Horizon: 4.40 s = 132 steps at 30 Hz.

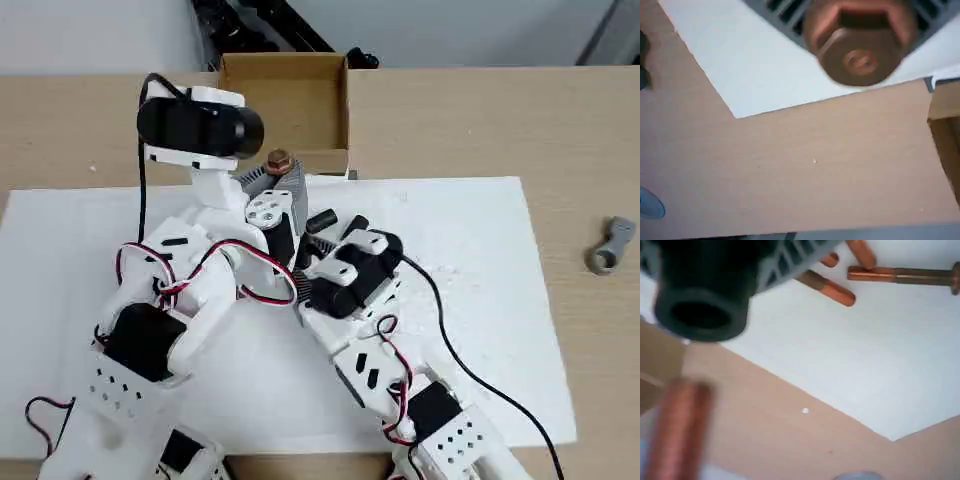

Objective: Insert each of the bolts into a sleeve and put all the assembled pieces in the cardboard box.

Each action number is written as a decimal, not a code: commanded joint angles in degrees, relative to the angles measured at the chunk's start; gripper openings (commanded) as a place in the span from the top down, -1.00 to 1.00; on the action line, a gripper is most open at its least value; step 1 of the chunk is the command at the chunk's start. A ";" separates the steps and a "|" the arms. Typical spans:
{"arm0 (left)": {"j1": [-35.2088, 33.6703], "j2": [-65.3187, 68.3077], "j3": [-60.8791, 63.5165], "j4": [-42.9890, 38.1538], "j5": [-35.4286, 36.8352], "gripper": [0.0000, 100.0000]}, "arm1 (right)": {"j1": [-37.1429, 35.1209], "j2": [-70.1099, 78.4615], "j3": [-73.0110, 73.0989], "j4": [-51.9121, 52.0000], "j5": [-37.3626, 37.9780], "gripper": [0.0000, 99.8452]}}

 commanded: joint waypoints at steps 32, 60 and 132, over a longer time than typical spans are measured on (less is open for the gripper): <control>-0.53 0.62 -1.19 2.73 -1.93 0.99 | -0.92 -1.63 -0.97 -1.63 0.44 0.99; 0.79 0.62 6.99 -0.44 -4.57 0.99 | -0.92 -1.63 -1.14 -1.63 0.44 0.99; -25.23 0.62 0.13 17.23 -24.00 0.99 | 19.74 103.87 -100.84 -2.68 -1.14 0.99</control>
